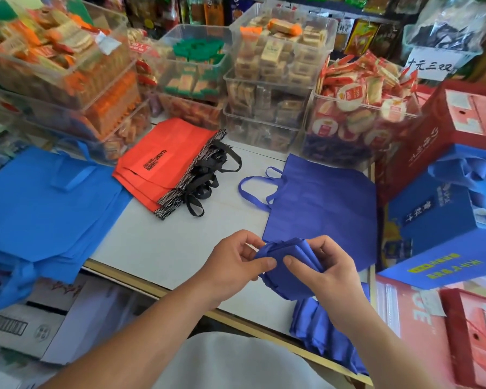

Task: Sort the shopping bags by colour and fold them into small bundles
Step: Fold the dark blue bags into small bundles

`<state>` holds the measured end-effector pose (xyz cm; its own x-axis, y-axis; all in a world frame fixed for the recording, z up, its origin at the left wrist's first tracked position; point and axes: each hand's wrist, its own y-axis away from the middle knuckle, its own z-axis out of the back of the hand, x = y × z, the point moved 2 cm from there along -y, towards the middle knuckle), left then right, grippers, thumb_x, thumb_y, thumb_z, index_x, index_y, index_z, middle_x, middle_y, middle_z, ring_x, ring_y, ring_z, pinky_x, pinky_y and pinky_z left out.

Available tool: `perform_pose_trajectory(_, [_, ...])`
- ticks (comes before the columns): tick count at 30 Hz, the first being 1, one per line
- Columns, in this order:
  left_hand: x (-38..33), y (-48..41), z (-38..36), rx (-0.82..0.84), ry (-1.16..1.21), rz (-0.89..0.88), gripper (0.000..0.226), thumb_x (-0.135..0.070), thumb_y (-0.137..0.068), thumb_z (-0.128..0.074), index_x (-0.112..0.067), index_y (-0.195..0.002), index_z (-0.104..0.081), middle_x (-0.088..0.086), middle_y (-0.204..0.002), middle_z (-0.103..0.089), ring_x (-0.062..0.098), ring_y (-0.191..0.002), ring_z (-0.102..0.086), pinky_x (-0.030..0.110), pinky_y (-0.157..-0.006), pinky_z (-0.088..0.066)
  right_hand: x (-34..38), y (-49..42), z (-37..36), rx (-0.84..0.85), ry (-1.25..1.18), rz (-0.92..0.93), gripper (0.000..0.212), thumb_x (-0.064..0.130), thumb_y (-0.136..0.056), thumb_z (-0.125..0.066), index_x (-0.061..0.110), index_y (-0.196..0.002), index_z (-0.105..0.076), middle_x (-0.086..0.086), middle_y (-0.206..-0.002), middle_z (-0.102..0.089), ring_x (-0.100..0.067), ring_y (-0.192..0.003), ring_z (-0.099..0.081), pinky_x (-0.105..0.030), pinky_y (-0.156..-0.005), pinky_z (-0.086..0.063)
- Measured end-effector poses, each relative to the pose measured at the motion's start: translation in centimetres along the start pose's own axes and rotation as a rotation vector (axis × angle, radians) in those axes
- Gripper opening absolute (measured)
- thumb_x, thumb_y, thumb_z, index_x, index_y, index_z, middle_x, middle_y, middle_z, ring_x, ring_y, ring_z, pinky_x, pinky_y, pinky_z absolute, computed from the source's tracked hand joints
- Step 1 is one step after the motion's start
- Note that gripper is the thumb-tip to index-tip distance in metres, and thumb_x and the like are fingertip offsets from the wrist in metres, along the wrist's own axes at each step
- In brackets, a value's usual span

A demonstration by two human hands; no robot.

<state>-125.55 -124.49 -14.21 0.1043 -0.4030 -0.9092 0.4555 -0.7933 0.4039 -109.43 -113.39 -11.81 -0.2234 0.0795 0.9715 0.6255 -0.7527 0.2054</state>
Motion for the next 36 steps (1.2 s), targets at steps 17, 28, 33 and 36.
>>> perform_pose_trajectory(17, [-3.4, 1.1, -1.9, -0.173, 0.059, -0.001, 0.009, -0.01, -0.089, -0.065, -0.018, -0.091, -0.07, -0.008, -0.081, -0.071, 0.003, -0.072, -0.062, 0.013, -0.063, -0.049, 0.9, -0.4, -1.6, -0.141, 0.171, 0.202, 0.028, 0.012, -0.083, -0.083, 0.034, -0.096, -0.072, 0.019, -0.084, -0.071, -0.006, -0.084, -0.068, -0.01, -0.068, -0.049])
perform_pose_trajectory(28, [-2.9, 0.9, -1.9, 0.03, -0.056, 0.194, 0.037, -0.045, -0.083, -0.081, -0.013, -0.098, -0.07, 0.008, -0.094, -0.076, 0.02, -0.089, -0.075, 0.035, -0.081, -0.063, -0.4, -0.3, -0.6, 0.078, 0.393, 0.265, 0.043, 0.008, -0.078, -0.086, 0.038, -0.106, -0.073, 0.017, -0.096, -0.072, -0.01, -0.091, -0.07, -0.021, -0.072, -0.057])
perform_pose_trajectory(33, [-2.4, 0.8, -1.4, 0.077, 0.134, 0.144, 0.017, -0.021, -0.092, -0.075, -0.009, -0.104, -0.072, 0.013, -0.101, -0.077, 0.023, -0.092, -0.075, 0.038, -0.09, -0.061, -0.2, 0.8, 0.0, 0.08, 0.235, 0.222, 0.052, 0.006, -0.077, -0.085, 0.046, -0.101, -0.061, 0.013, -0.101, -0.072, -0.018, -0.095, -0.071, -0.031, -0.076, -0.06])
perform_pose_trajectory(36, [-2.8, 0.8, -1.5, 0.099, 0.219, 0.101, 0.011, -0.009, -0.094, -0.071, -0.001, -0.102, -0.07, 0.016, -0.099, -0.077, 0.019, -0.087, -0.073, 0.032, -0.086, -0.061, -0.3, 1.0, -0.3, -0.004, 0.173, 0.217, 0.051, 0.008, -0.074, -0.089, 0.045, -0.102, -0.066, 0.009, -0.101, -0.074, -0.021, -0.094, -0.072, -0.04, -0.077, -0.062])
